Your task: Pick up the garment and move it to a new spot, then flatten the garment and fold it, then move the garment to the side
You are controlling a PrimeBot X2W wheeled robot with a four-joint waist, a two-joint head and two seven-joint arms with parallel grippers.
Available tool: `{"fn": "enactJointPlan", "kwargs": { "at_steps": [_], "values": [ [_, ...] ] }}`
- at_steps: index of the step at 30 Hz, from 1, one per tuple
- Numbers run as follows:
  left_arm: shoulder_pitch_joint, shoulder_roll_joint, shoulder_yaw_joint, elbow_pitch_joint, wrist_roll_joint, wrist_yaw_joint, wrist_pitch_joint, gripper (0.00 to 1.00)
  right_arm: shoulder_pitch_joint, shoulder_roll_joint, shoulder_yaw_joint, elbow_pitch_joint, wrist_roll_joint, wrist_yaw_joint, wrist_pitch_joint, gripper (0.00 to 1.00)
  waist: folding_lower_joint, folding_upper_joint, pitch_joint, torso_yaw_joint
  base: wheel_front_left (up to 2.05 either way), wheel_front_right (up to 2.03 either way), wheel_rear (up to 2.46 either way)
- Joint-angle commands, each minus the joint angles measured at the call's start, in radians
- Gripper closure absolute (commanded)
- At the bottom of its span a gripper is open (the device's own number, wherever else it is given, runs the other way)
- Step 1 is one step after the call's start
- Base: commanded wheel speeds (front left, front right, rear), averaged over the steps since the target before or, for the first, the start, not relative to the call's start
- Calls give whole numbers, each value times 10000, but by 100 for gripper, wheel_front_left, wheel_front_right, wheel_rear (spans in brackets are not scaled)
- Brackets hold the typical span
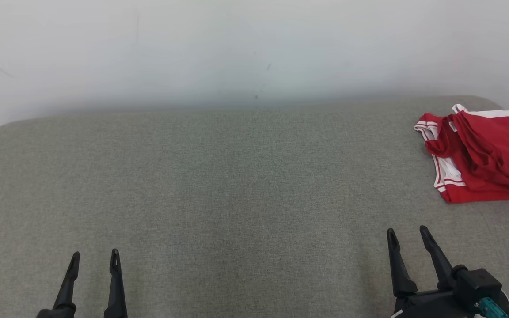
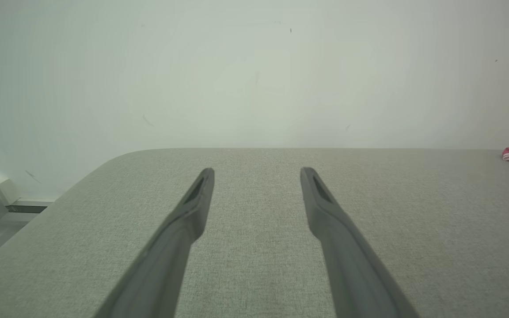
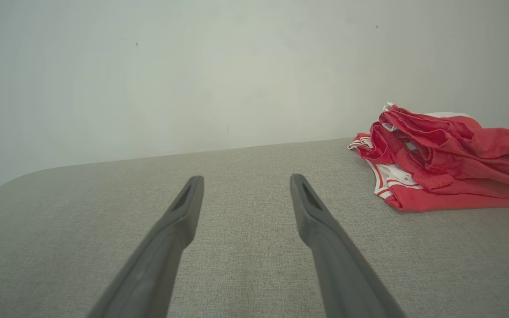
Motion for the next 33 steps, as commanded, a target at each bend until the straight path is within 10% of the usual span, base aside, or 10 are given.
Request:
{"fn": "enactJointPlan", "kwargs": {
  "at_steps": [1, 33],
  "values": [
    [52, -23, -12, 37, 2, -42, -27, 0, 200, 149, -122, -135, -280, -31, -37, 0, 0, 0, -38, 38, 0, 0, 0],
    [14, -39, 59, 594, 170, 20, -27, 0, 613, 624, -302, -416, -787, -31, -38, 0, 0, 0, -266, 221, 0, 0, 0]
  ]
}}
